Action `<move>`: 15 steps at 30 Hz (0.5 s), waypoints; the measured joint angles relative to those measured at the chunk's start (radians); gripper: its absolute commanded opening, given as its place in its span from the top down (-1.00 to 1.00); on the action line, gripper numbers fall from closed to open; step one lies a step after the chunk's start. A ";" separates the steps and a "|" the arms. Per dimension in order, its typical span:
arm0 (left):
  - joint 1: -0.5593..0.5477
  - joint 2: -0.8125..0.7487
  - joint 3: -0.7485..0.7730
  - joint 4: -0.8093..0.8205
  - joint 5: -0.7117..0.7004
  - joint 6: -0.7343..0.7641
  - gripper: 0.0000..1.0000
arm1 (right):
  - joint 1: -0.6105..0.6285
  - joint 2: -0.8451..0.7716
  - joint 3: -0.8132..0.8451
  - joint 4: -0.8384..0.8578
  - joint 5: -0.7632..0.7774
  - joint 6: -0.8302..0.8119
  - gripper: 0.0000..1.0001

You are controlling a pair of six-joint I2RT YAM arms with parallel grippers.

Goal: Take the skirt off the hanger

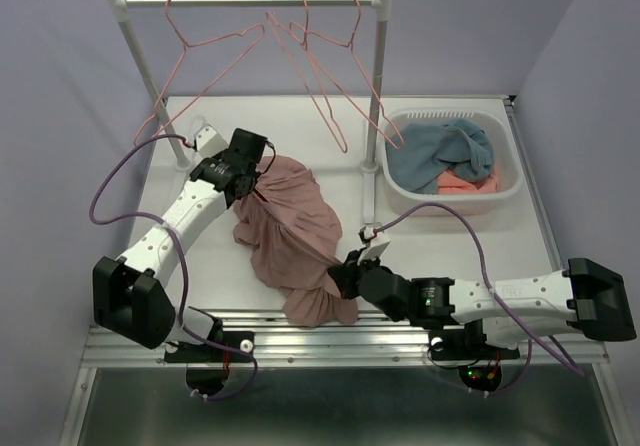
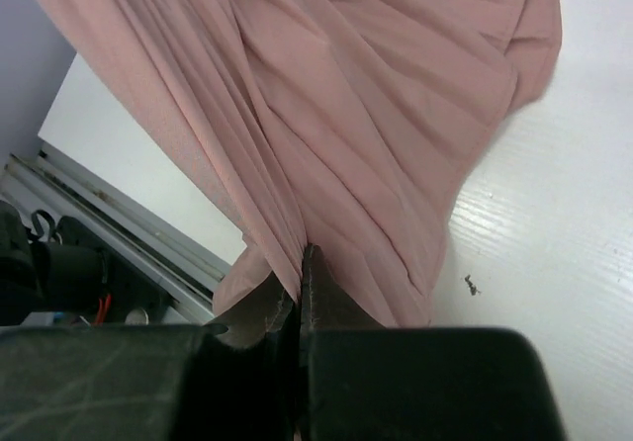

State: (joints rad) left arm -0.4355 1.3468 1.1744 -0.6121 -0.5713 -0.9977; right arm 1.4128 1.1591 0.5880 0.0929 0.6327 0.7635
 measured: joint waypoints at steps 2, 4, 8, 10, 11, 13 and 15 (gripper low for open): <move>0.031 0.033 0.041 -0.051 0.022 -0.011 1.00 | -0.002 -0.001 -0.006 -0.010 0.003 0.058 0.99; 0.059 0.074 0.092 -0.119 0.036 -0.032 1.00 | -0.006 -0.003 -0.022 -0.015 0.003 0.129 0.99; 0.089 0.145 0.179 -0.241 0.034 -0.076 1.00 | -0.011 -0.035 -0.081 -0.027 0.002 0.249 0.99; 0.091 0.171 0.198 -0.276 0.027 -0.086 1.00 | -0.013 -0.062 -0.090 -0.060 -0.002 0.265 0.99; 0.099 0.183 0.208 -0.280 0.008 -0.092 1.00 | -0.012 -0.082 -0.092 -0.112 -0.013 0.266 0.99; 0.124 0.204 0.228 -0.285 -0.013 -0.102 1.00 | -0.011 -0.111 -0.107 -0.193 -0.019 0.279 0.99; 0.150 0.226 0.249 -0.306 -0.011 -0.114 1.00 | -0.011 -0.140 -0.113 -0.263 -0.014 0.301 0.99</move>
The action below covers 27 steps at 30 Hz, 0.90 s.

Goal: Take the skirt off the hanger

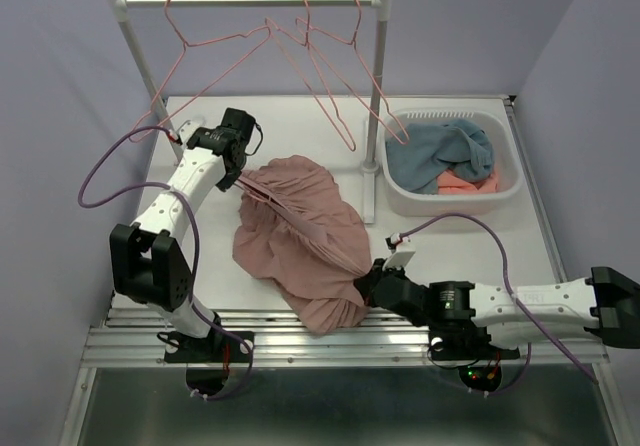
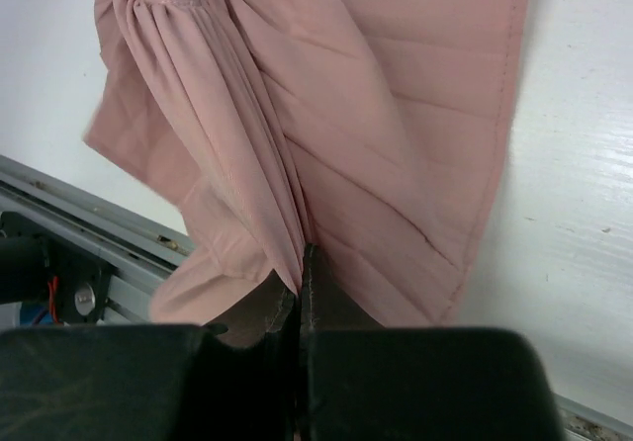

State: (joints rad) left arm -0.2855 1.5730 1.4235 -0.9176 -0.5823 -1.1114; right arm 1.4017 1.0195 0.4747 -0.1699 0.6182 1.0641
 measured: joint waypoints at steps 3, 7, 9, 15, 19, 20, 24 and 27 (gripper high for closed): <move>0.013 0.027 0.020 -0.031 0.026 0.001 1.00 | 0.000 -0.054 0.000 -0.055 0.000 0.026 0.99; 0.015 0.032 0.011 -0.002 0.082 0.052 1.00 | 0.000 -0.123 0.002 -0.109 0.008 0.025 0.99; 0.014 0.011 -0.017 0.036 0.101 0.079 1.00 | 0.000 -0.127 0.009 -0.132 0.021 0.013 0.99; -0.018 -0.166 -0.183 0.231 0.135 0.211 1.00 | -0.001 0.018 0.108 -0.180 0.063 -0.047 0.99; -0.022 -0.363 -0.323 0.404 0.177 0.324 1.00 | -0.038 0.138 0.151 -0.173 0.034 -0.095 0.99; -0.023 -0.406 -0.350 0.441 0.193 0.353 1.00 | -0.072 0.153 0.149 -0.156 0.008 -0.117 0.99; -0.042 -0.548 -0.394 0.525 0.236 0.431 1.00 | -0.225 0.178 0.143 -0.107 -0.057 -0.182 0.99; -0.071 -0.631 -0.396 0.569 0.284 0.474 1.00 | -0.300 0.198 0.145 -0.083 -0.082 -0.230 0.99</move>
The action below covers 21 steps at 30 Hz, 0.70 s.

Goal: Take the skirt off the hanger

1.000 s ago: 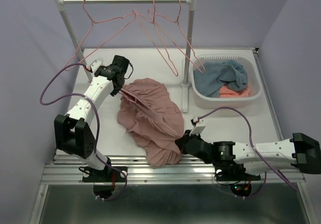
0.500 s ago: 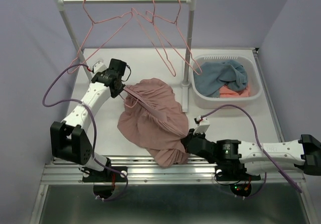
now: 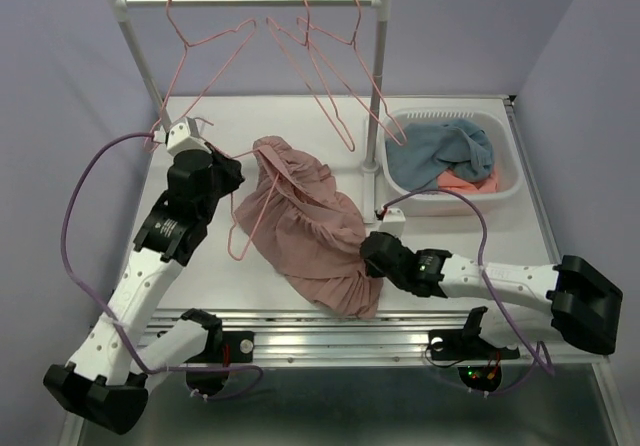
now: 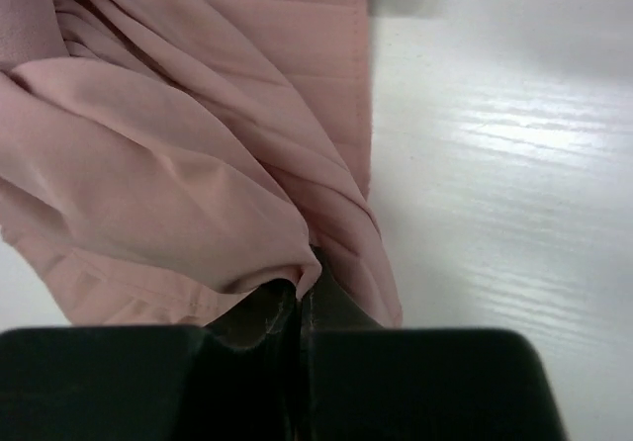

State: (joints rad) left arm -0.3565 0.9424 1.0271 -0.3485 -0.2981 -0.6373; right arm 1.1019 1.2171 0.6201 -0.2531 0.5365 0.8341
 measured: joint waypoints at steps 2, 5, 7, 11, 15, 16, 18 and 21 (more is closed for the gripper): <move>-0.014 -0.047 0.000 0.019 0.046 0.023 1.00 | -0.036 0.034 0.008 0.005 -0.011 -0.032 0.99; -0.023 -0.113 0.000 0.039 0.132 0.052 1.00 | -0.075 0.086 0.021 0.020 -0.027 -0.068 0.99; -0.026 -0.135 0.000 0.037 0.168 0.061 1.00 | -0.090 0.114 0.034 0.027 -0.030 -0.088 0.99; -0.038 -0.146 0.000 0.005 0.182 0.067 1.00 | -0.113 0.152 0.092 0.031 -0.032 -0.127 0.99; -0.051 -0.159 0.000 -0.053 0.182 0.090 1.00 | -0.142 0.164 0.152 0.052 -0.037 -0.167 0.99; -0.056 -0.168 0.000 -0.071 0.179 0.100 1.00 | -0.155 0.164 0.158 0.059 -0.040 -0.177 0.99; -0.063 -0.192 0.000 -0.104 0.169 0.119 1.00 | -0.180 0.165 0.162 0.064 -0.043 -0.189 0.99; -0.068 -0.225 0.014 -0.170 0.136 0.147 1.00 | -0.228 0.167 0.162 0.063 -0.055 -0.208 0.99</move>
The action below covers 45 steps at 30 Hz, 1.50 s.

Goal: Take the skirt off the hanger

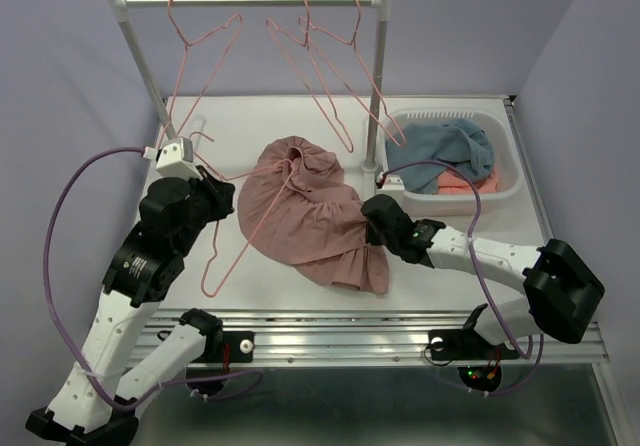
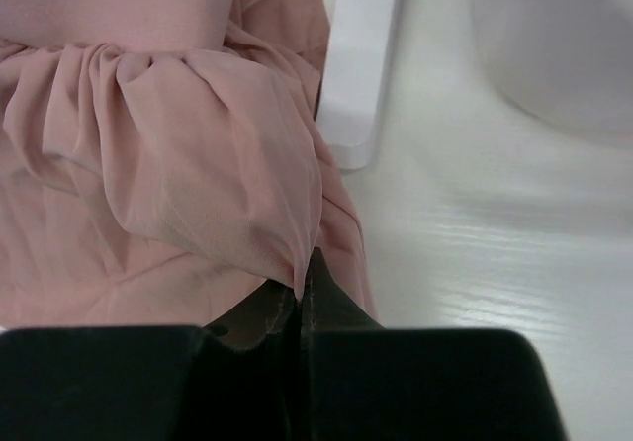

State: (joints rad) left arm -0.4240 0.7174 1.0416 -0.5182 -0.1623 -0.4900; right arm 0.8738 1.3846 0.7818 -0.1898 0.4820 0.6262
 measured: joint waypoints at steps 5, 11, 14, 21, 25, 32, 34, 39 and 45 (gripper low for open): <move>0.000 -0.004 0.055 -0.060 -0.026 0.057 1.00 | -0.045 0.001 0.000 0.000 -0.009 -0.029 0.99; -0.001 0.083 0.185 -0.077 -0.072 0.179 1.00 | -0.045 -0.010 -0.006 0.002 -0.023 -0.056 0.99; -0.001 0.159 0.266 -0.071 -0.107 0.245 1.00 | -0.045 -0.024 -0.022 0.003 -0.030 -0.062 0.99; -0.007 0.266 0.309 -0.036 -0.197 0.401 1.00 | -0.045 -0.049 -0.037 0.003 -0.042 -0.063 0.99; -0.008 0.310 0.360 -0.023 -0.227 0.465 1.00 | -0.045 -0.076 -0.045 0.002 -0.053 -0.071 0.99; -0.021 0.399 0.539 0.097 -0.259 0.548 1.00 | -0.045 -0.120 -0.045 0.002 -0.072 -0.077 0.99; -0.022 0.416 0.552 0.127 -0.266 0.562 1.00 | -0.045 -0.134 -0.045 0.002 -0.075 -0.079 0.99; -0.023 0.483 0.577 0.199 -0.263 0.592 1.00 | -0.045 -0.158 -0.045 0.000 -0.084 -0.080 0.99; -0.026 0.571 0.571 0.394 -0.269 0.651 1.00 | -0.045 -0.190 -0.054 -0.004 -0.121 -0.084 0.99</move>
State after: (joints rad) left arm -0.4503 1.2881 1.6123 -0.1246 -0.4316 0.1608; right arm 0.8291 1.1950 0.7280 -0.1936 0.3607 0.5426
